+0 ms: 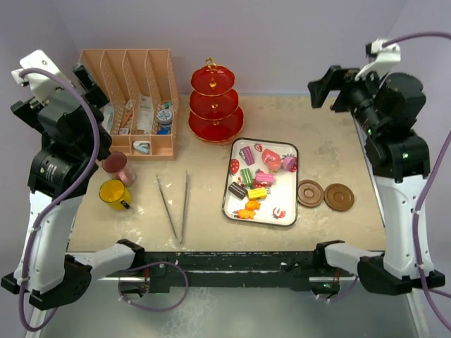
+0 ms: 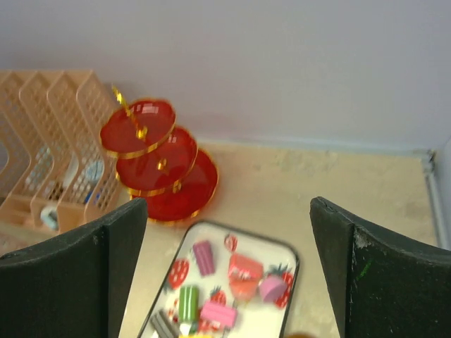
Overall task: Serve the afternoon tea
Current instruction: Move the tray at the center of the board.
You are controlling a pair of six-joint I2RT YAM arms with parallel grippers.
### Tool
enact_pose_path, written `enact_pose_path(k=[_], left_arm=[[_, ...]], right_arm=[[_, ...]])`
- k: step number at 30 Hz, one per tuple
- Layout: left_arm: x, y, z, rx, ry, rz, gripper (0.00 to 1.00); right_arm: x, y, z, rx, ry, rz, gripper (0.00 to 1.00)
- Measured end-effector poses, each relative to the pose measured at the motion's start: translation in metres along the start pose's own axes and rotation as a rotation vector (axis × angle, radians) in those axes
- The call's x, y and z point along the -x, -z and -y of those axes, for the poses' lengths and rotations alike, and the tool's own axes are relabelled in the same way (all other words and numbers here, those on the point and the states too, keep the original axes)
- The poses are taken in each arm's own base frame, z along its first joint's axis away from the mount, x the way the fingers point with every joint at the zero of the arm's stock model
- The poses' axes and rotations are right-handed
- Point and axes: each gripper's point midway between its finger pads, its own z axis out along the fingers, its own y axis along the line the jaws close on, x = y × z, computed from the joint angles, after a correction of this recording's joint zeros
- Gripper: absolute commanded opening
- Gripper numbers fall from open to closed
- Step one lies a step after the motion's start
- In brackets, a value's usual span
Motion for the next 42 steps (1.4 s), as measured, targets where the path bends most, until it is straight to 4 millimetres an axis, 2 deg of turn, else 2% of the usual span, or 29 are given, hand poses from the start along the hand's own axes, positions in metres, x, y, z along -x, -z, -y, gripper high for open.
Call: enact_pose_path(k=[4,10,15,19,23,26,27,29,35,38,42], left_arm=[[-0.025,-0.001,-0.01,-0.034,-0.022,-0.03,0.98],[-0.072,0.005,-0.021,-0.13,-0.033,-0.114,0.98],[-0.132,0.019,-0.018,-0.265,-0.01,-0.235,0.97],[-0.191,0.034,-0.007,-0.383,-0.007,-0.377,0.97],[-0.25,0.048,0.004,-0.478,-0.039,-0.538,0.96],[-0.285,0.059,0.012,-0.541,-0.057,-0.652,0.95],[-0.294,0.062,0.014,-0.557,-0.062,-0.683,0.95],[-0.31,0.067,0.02,-0.586,-0.062,-0.742,0.94],[-0.328,0.07,0.031,-0.637,-0.027,-0.76,0.94],[-0.336,0.069,0.029,-0.637,-0.021,-0.75,0.94],[-0.337,0.069,0.027,-0.639,-0.012,-0.73,0.94]], right_arm=[[-0.051,0.016,-0.009,0.048,-0.044,-0.092,0.99],[-0.13,0.054,-0.034,0.185,-0.126,-0.218,0.99],[-0.206,0.081,-0.061,0.352,-0.215,-0.36,0.99],[-0.264,0.099,-0.079,0.458,-0.266,-0.518,0.99],[-0.311,0.113,-0.103,0.555,-0.268,-0.683,0.99],[-0.338,0.126,-0.127,0.628,-0.235,-0.801,0.99],[-0.343,0.126,-0.13,0.629,-0.233,-0.82,0.99],[-0.352,0.138,-0.149,0.687,-0.202,-0.856,0.99],[-0.363,0.159,-0.186,0.759,-0.129,-0.87,0.99],[-0.382,0.176,-0.207,0.762,-0.058,-0.907,0.99],[-0.403,0.192,-0.222,0.717,-0.014,-0.943,0.99]])
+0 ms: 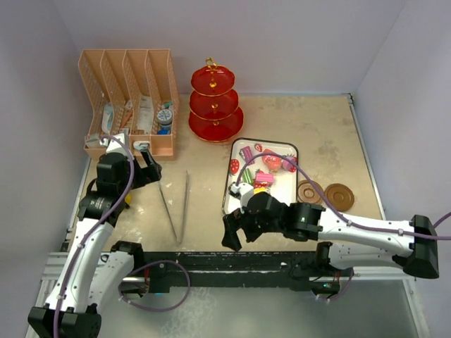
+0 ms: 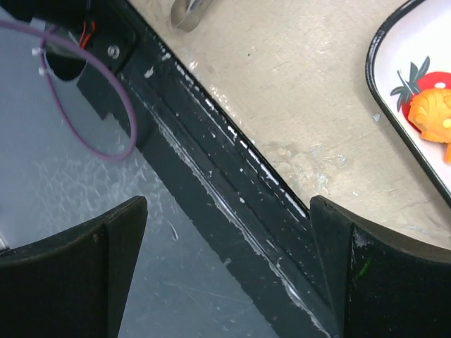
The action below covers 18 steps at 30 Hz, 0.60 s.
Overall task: Serve the afternoon tea
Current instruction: Move the tray at the center of the board.
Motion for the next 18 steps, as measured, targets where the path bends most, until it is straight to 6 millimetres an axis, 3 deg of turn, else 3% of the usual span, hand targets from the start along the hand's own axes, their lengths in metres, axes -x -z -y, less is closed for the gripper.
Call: enact_pose_path(k=[7,12,18], left_arm=[[0.014,0.006,0.001,-0.009,0.008,0.081,0.94],[0.014,0.004,0.0,0.001,0.015,0.084,0.94],[0.013,0.0,-0.002,0.013,0.021,0.075,0.94]], right_arm=[[-0.002,-0.005,0.001,-0.038,-0.189,0.091,0.99],[-0.029,-0.015,0.023,-0.108,-0.313,0.063,0.99],[-0.04,-0.029,0.041,-0.215,-0.44,0.057,0.99]])
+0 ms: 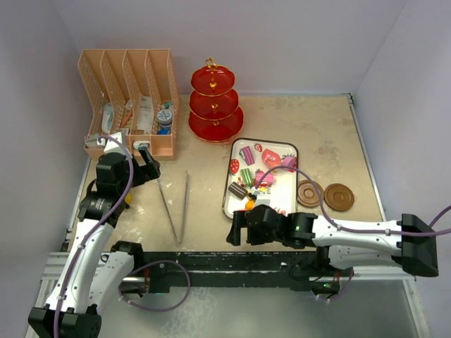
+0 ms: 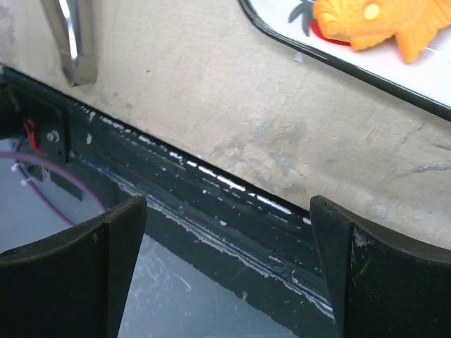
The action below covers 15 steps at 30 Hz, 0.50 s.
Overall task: Serve the afternoon tea
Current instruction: Move the tray at the center of the board.
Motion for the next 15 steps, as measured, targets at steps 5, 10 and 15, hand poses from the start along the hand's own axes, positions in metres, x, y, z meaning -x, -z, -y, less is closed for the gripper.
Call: enact_pose_path(k=[5,10,15], left_arm=[[0.0,-0.002,0.0,0.001,0.0,-0.002,0.94],[-0.003,-0.004,-0.001,0.005,0.0,-0.011,0.94],[-0.008,-0.007,-0.003,0.013,-0.002,-0.028,0.94]], right_arm=[[-0.003,-0.015,0.013,-0.041,-0.068,0.022,0.99],[0.003,-0.029,0.021,-0.031,-0.148,0.05,0.99],[0.02,-0.043,0.031,-0.05,-0.218,0.085,0.99]])
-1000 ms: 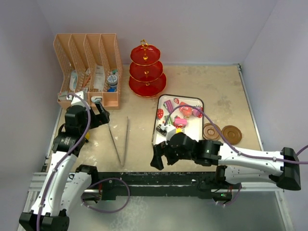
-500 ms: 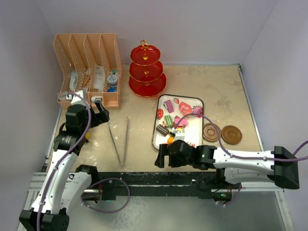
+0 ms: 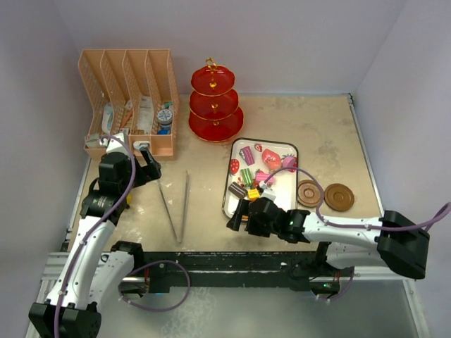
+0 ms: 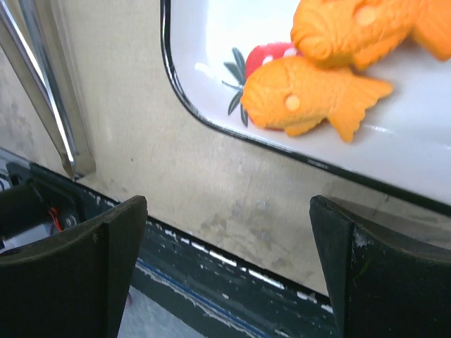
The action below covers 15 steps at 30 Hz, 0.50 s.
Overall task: Serve the afternoon tea
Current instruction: Move the tray at the center of the board.
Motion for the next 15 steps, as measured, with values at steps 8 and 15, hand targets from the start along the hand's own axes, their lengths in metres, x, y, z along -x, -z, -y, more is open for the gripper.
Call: enact_pose_path(k=[8,15], left_arm=[[-0.002,-0.002,0.0,0.004,0.007,-0.008,0.94],[-0.005,-0.005,-0.001,0.011,0.005,-0.025,0.94]], right_arm=[[0.033,-0.015,0.014,-0.039,-0.132,0.068,0.99],[0.074,-0.024,0.028,-0.057,-0.225,0.149,0.99]])
